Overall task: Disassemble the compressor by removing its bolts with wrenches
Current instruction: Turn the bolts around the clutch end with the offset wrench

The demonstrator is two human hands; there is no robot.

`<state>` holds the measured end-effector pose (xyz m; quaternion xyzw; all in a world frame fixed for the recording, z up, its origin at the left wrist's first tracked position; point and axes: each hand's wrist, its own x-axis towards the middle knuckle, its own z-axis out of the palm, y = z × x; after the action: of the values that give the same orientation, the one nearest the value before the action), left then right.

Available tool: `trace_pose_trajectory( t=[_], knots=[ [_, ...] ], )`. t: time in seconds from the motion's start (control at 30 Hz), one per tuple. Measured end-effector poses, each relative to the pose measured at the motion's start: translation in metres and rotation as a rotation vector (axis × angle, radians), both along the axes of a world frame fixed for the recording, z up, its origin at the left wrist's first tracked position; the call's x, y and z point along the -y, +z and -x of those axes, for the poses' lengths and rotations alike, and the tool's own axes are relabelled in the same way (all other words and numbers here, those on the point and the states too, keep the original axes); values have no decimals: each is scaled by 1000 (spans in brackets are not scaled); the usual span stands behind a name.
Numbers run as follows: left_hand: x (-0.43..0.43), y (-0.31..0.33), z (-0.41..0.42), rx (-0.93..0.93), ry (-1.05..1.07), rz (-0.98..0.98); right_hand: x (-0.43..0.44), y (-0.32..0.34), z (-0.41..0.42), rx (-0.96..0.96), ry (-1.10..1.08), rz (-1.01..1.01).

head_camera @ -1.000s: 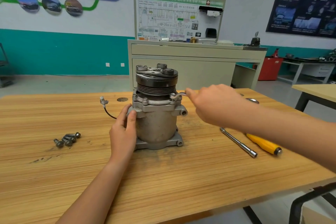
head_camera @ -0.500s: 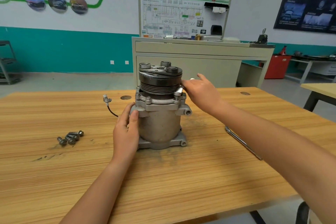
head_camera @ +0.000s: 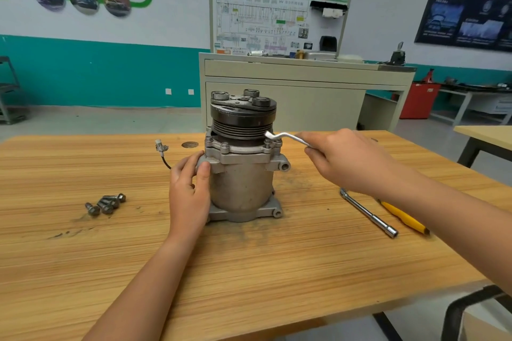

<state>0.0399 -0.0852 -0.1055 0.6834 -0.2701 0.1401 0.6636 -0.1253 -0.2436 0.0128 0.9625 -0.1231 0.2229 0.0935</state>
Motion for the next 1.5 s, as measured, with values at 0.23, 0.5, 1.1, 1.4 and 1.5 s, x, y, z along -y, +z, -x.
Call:
trace_pose_trajectory(
  t=[0.23, 0.5, 1.1, 1.4, 1.5],
  knots=[
    [0, 1, 0, -10, -4, -9, -28, 17, -4, -211, -181, 419],
    [-1, 1, 1, -15, -10, -6, -33, 32, -12, -382, -138, 621],
    [0, 0, 0, -73, -58, 7, 36, 34, -28, -325, 60, 631],
    [-1, 1, 2, -119, -85, 38, 42, -2, -77, 93, 191, 416],
    [-1, 2, 2, -114, -89, 36, 33, -14, -65, 194, 111, 71]
  ],
)
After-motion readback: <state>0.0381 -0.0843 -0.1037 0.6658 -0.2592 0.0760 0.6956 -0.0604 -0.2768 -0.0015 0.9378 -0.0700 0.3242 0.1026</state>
